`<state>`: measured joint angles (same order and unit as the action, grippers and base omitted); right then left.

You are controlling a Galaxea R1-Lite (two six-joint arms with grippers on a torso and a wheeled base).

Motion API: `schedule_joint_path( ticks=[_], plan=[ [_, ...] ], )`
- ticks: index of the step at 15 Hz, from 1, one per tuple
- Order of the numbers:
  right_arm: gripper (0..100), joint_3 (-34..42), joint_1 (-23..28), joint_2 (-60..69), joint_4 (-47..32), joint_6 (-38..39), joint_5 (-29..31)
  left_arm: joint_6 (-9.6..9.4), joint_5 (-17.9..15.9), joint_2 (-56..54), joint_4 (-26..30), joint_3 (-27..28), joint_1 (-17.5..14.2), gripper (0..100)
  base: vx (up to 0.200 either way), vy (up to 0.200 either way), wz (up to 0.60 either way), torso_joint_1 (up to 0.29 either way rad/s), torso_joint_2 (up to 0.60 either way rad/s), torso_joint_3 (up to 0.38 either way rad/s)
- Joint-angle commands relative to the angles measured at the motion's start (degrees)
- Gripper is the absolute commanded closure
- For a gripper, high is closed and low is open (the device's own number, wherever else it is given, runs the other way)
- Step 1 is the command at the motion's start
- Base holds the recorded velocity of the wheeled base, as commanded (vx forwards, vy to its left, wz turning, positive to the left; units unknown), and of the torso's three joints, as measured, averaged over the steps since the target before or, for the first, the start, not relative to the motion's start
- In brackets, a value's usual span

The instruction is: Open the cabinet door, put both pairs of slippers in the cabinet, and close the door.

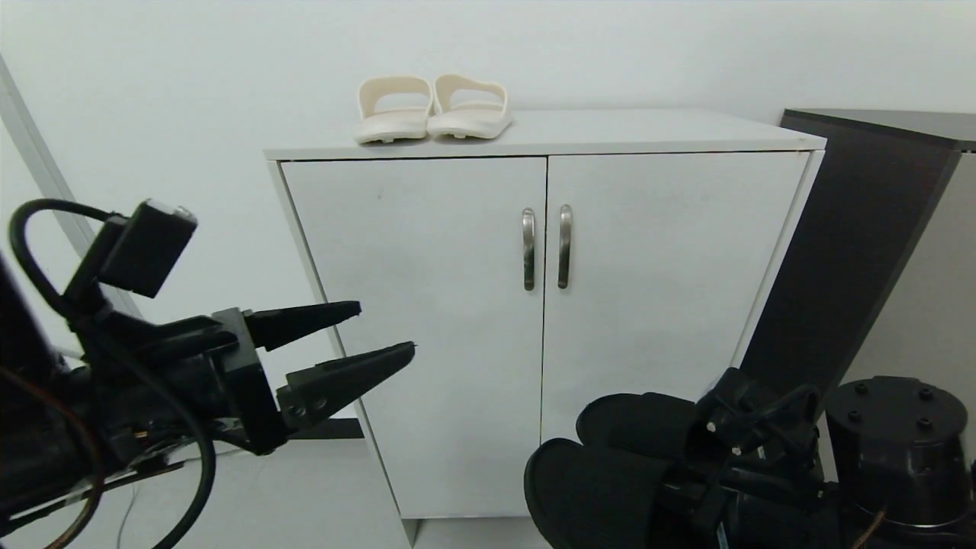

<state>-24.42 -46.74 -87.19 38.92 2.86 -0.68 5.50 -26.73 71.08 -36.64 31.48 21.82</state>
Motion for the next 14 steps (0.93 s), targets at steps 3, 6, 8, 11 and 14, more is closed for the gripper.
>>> schedule_joint_path(
  ticks=[3, 6, 8, 11, 14],
  plan=[
    [100, 0.07, -0.02, -0.44, 0.01, -0.05, -0.11, 0.83, -0.51, 7.49, -1.06, 5.09, 6.39, 0, 0.0, 0.0, 0.0, 0.0, 0.0, 0.0],
    [100, 0.07, -0.02, -2.55, 0.1, -0.05, -0.11, 3.12, -0.42, 13.73, -1.41, 11.15, 9.38, 0, 0.0, 0.0, 0.0, 0.0, 0.0, 0.0],
    [100, 0.16, 0.16, -3.52, 1.15, 0.12, -0.2, 4.96, -0.51, 18.13, -1.32, 16.6, 10.17, 0, 0.0, 0.0, 0.0, 0.0, 0.0, 0.0],
    [100, 0.86, 0.16, -5.1, 3.7, 0.21, -0.28, 6.19, -1.13, 24.98, -0.97, 24.77, 12.81, 0, 0.0, 0.0, 0.0, 0.0, 0.0, 0.0],
    [100, 1.13, 0.16, -5.71, 5.11, 0.3, -0.11, 9.97, -2.27, 30.25, 3.86, 35.14, 15.18, 0, 0.0, 0.0, 0.0, 0.0, 0.0, 0.0]
  ],
)
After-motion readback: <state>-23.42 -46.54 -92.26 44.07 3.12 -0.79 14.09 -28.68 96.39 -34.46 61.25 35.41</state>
